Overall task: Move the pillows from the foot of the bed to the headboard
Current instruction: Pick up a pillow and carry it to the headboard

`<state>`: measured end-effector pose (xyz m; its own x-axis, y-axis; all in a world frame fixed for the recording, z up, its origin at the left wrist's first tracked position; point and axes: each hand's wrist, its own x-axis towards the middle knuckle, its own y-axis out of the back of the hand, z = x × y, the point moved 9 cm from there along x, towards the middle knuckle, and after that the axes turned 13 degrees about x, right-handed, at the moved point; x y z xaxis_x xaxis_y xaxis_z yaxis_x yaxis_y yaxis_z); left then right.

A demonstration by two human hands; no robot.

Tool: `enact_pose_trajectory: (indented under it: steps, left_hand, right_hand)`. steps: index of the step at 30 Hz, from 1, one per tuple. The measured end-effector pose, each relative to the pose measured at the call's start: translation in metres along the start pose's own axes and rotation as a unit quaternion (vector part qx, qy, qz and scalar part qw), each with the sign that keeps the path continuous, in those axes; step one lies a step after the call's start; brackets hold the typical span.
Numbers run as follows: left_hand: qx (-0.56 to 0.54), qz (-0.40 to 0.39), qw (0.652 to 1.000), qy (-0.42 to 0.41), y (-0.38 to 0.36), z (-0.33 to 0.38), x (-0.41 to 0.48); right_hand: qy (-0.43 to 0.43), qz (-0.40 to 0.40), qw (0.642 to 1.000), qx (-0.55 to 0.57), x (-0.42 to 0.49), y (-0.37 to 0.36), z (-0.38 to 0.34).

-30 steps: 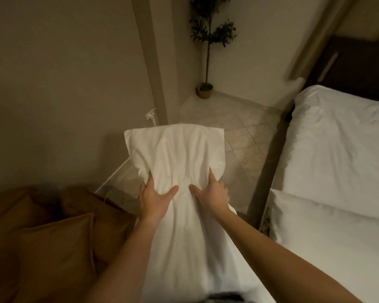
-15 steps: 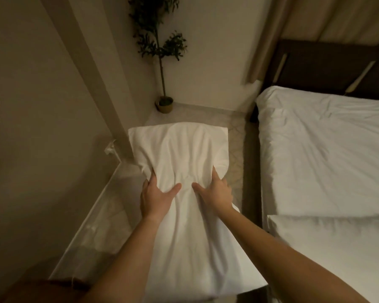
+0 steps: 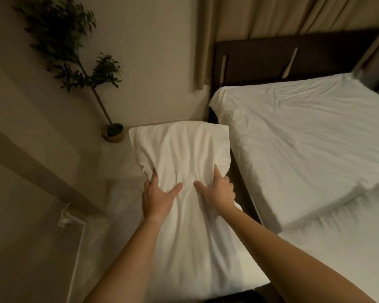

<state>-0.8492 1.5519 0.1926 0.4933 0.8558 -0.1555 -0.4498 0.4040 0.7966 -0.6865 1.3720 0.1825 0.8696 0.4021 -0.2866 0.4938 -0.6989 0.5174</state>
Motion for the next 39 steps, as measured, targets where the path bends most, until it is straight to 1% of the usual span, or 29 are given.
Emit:
enact_pose_trajectory:
  steps: [6,12,18,25,32,39]
  left_hand:
    - [0.004,-0.027,0.999,-0.045,-0.031,0.067,0.098]
    - [0.019,-0.04,0.997,-0.067,-0.064,0.142,0.202]
    - [0.021,-0.054,0.994,-0.094,-0.095,0.223,0.292]
    - [0.028,-0.088,0.986,-0.138,-0.148,0.306,0.378]
    - [0.011,-0.131,0.97,-0.203,-0.201,0.385,0.463]
    - [0.017,-0.209,0.936,-0.282,-0.249,0.467,0.553]
  right_hand:
    - [-0.032,0.046,0.998,0.021,0.096,0.018,-0.015]
    - [-0.053,0.06,0.996,0.038,0.211,0.04,-0.039]
    - [-0.063,0.087,0.993,0.048,0.309,0.078,-0.066]
    - [-0.093,0.139,0.984,0.055,0.399,0.124,-0.072]
    - [-0.139,0.199,0.968,0.066,0.485,0.154,-0.075]
    - [-0.187,0.276,0.939,0.083,0.564,0.175,-0.096]
